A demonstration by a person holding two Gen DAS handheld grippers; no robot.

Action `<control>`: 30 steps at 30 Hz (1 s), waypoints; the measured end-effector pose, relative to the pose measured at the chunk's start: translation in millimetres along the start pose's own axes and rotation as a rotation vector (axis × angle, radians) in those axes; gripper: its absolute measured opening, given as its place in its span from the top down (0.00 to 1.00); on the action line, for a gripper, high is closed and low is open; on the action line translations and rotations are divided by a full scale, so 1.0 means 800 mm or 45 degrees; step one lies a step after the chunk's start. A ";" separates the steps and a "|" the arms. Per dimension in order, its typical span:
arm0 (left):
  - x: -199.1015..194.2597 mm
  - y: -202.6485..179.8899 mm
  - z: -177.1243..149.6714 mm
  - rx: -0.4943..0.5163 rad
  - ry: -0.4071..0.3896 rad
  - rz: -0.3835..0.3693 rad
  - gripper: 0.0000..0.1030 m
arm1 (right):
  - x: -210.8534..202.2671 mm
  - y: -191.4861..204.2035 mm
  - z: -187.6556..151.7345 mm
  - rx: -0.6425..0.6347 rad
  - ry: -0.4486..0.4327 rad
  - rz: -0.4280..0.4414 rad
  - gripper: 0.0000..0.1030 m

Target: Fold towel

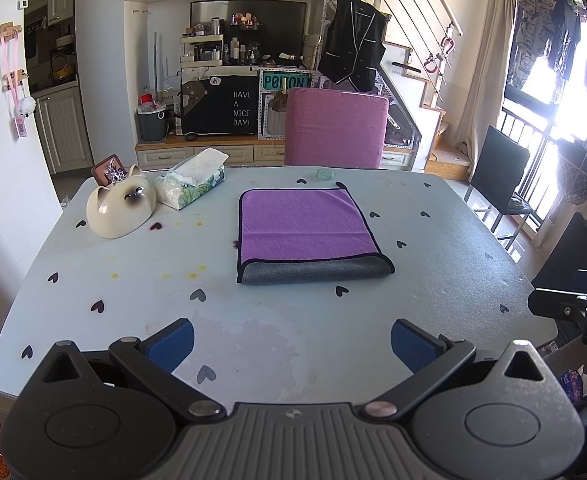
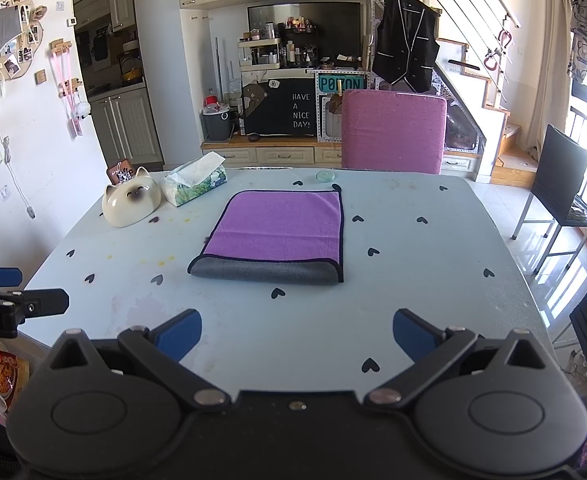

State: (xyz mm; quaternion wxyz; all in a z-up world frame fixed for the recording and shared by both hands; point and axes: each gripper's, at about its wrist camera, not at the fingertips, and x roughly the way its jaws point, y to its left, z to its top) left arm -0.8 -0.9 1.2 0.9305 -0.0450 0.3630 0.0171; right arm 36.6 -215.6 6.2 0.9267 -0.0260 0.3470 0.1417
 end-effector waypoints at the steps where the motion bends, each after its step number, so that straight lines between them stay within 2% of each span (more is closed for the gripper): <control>1: 0.000 0.000 0.000 0.000 0.000 -0.001 0.00 | 0.000 0.000 0.000 0.000 0.000 0.000 0.01; 15: 0.010 -0.011 0.006 0.028 -0.005 0.000 0.00 | 0.019 0.000 -0.001 -0.016 0.017 0.004 0.01; 23: 0.033 -0.008 0.012 0.036 0.011 0.017 0.00 | 0.029 -0.003 0.000 -0.020 0.020 -0.002 0.01; 30: 0.059 -0.005 0.018 0.040 0.034 0.028 0.00 | 0.058 -0.007 0.006 -0.027 0.033 0.010 0.01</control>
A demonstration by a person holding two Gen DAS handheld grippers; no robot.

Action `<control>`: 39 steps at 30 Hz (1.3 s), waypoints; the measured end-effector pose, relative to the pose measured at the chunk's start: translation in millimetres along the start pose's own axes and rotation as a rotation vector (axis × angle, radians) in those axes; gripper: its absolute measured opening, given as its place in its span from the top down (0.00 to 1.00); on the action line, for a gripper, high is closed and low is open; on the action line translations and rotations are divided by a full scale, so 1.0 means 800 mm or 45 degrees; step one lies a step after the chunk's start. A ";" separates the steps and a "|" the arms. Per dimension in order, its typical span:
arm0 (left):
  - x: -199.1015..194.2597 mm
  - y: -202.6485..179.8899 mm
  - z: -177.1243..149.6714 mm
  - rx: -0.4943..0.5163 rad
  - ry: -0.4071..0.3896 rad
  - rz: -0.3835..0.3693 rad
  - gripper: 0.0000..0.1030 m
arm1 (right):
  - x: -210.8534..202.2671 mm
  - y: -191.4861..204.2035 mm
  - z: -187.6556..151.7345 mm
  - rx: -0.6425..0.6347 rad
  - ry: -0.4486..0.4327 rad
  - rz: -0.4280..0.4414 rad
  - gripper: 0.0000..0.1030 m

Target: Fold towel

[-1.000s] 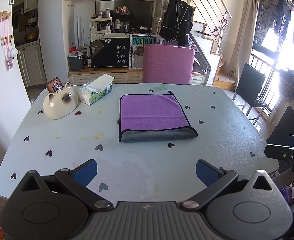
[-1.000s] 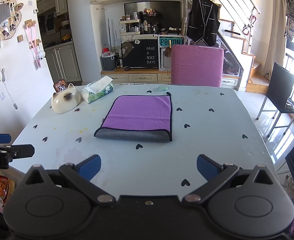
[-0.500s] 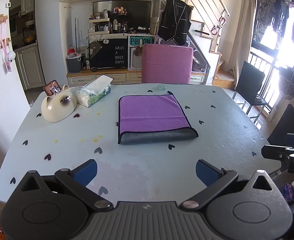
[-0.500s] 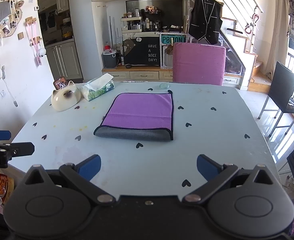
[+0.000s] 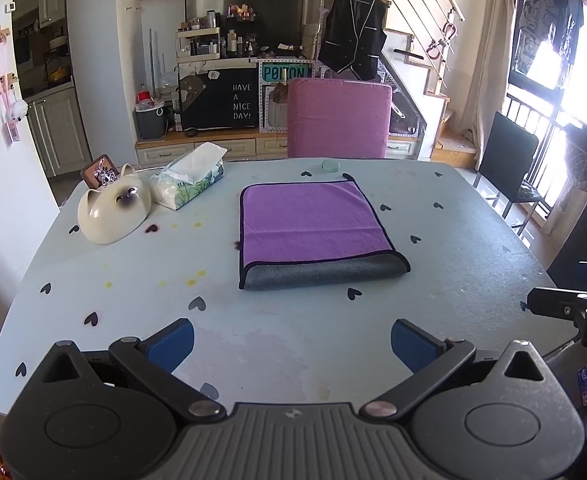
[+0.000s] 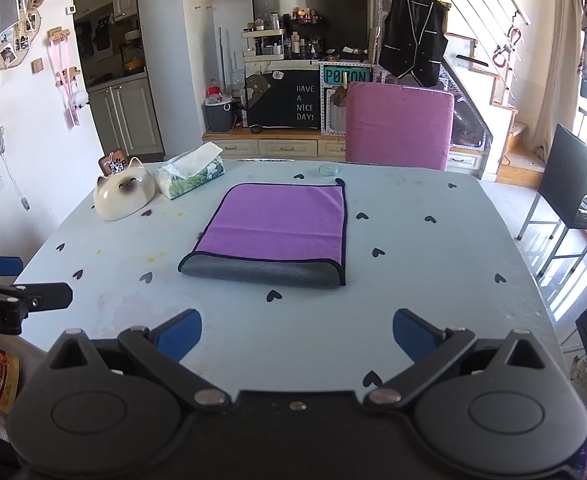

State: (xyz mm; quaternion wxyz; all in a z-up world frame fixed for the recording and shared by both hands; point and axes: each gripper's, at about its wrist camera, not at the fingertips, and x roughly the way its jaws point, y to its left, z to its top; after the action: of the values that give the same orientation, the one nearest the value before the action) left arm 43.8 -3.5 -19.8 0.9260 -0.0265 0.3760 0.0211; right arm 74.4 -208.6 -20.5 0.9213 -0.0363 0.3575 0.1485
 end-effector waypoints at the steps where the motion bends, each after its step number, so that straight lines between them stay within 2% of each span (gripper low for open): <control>1: 0.003 -0.001 0.001 0.002 0.002 -0.001 0.00 | 0.004 -0.001 0.001 0.003 0.003 0.003 0.01; 16: 0.070 0.008 0.014 -0.013 0.029 0.006 0.00 | 0.073 -0.004 0.009 0.022 0.031 0.033 0.01; 29: 0.145 0.027 0.032 -0.033 0.069 0.030 0.00 | 0.144 -0.012 0.024 -0.024 -0.012 -0.027 0.01; 39: 0.208 0.036 0.042 -0.022 0.092 0.066 0.00 | 0.209 -0.023 0.030 -0.008 0.016 -0.045 0.01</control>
State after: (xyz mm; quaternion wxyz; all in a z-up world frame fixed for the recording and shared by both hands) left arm 185.0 30.8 -112.8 0.9107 -0.0255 0.4096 0.0473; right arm 212.7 -180.9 -115.4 0.9214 -0.0465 0.3622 0.1332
